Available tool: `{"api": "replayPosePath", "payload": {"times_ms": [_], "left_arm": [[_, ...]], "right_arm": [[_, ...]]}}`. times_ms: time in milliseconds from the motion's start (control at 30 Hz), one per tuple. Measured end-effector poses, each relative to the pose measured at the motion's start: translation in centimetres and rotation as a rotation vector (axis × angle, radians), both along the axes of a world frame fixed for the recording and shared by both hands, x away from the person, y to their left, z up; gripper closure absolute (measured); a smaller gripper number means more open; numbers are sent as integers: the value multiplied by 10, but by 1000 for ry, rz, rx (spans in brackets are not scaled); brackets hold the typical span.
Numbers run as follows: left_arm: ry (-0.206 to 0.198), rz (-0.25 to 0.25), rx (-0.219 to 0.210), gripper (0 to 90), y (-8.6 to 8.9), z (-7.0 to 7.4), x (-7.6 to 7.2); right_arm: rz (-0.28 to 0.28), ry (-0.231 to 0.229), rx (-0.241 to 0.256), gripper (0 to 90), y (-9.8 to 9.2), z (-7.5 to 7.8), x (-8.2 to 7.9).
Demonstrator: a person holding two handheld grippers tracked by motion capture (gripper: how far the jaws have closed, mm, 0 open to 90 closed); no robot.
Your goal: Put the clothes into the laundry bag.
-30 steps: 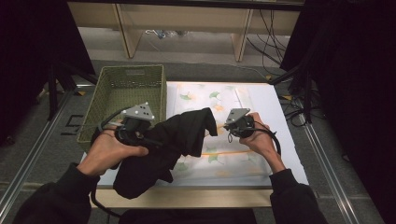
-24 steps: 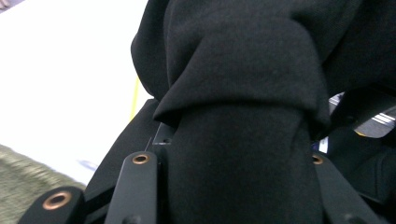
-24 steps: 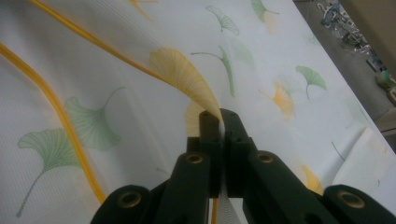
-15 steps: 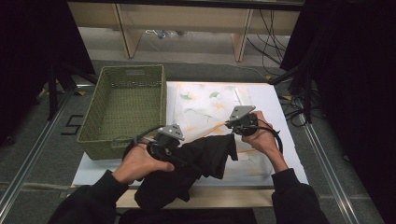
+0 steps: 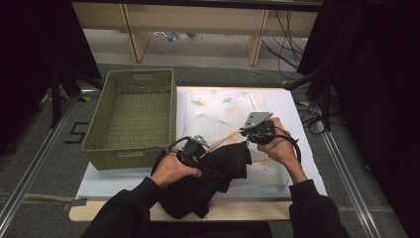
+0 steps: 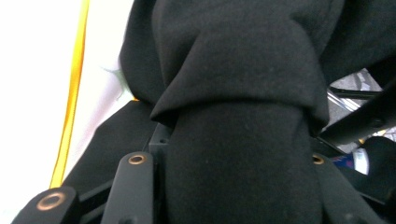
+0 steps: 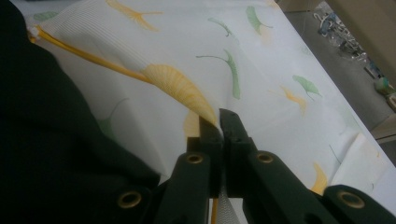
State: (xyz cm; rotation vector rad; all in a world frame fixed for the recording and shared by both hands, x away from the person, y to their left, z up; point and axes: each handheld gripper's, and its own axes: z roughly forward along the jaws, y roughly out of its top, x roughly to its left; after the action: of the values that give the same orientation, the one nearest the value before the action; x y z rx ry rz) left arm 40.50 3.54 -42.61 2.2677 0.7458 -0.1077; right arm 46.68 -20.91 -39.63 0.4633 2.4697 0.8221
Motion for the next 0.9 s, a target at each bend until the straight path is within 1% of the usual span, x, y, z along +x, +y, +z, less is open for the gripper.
{"api": "replayPosePath", "payload": {"times_ms": [67,100,167,233,267,300,333,367,400,433,467,500,533,567,600,667,700,733,800,833,867,900], "left_arm": [[0,7,3,567,-3,-4,3],[-2,12,7,565,-5,-6,4],[-15,16,18,564,-8,-7,6],[-14,20,28,565,-12,-7,7],[-17,17,39,571,-12,-7,6],[-2,-4,54,579,-12,-4,5],[-7,-19,80,583,-11,0,6],[-14,-20,87,584,-12,5,7],[-17,-19,86,585,-12,8,8],[-20,-23,88,585,-13,13,10],[-18,-14,77,585,-15,15,11],[-8,-12,81,585,-18,16,12],[-11,-32,99,585,-21,17,15],[-8,-30,102,584,-24,17,16],[-3,-25,100,585,-28,17,18],[12,-25,114,583,-33,15,25],[8,-16,131,582,-36,12,29],[-6,7,147,581,-39,7,34],[-15,52,146,575,-41,1,43],[-16,68,142,571,-42,-1,46],[-22,96,140,568,-43,-4,50],[-38,117,142,559,-44,-7,53]], "right_arm": [[3,-6,-3,898,1,0,-1],[4,0,-3,898,1,1,-1],[11,-6,-7,898,2,2,-1],[10,-6,-6,898,2,3,-2],[28,-14,-12,898,2,3,-1],[29,-16,-13,898,2,4,-2],[29,-15,-13,898,2,4,-3],[13,-8,-3,898,1,5,-4],[11,-10,2,898,1,5,-4],[24,-19,0,898,1,7,-3],[24,-19,0,898,1,7,-3],[12,-15,5,898,1,7,-4],[24,-19,0,898,0,8,-3],[24,-19,-2,898,0,10,-4],[8,-22,2,899,-1,11,-5],[5,-25,10,899,-2,15,-6],[5,-26,10,899,-3,16,-6],[2,-32,15,899,-4,17,-6],[5,-33,17,899,-4,18,-7],[4,-33,13,899,-4,18,-7],[9,-27,5,899,-4,18,-6],[9,-26,2,899,-3,17,-6]]}}
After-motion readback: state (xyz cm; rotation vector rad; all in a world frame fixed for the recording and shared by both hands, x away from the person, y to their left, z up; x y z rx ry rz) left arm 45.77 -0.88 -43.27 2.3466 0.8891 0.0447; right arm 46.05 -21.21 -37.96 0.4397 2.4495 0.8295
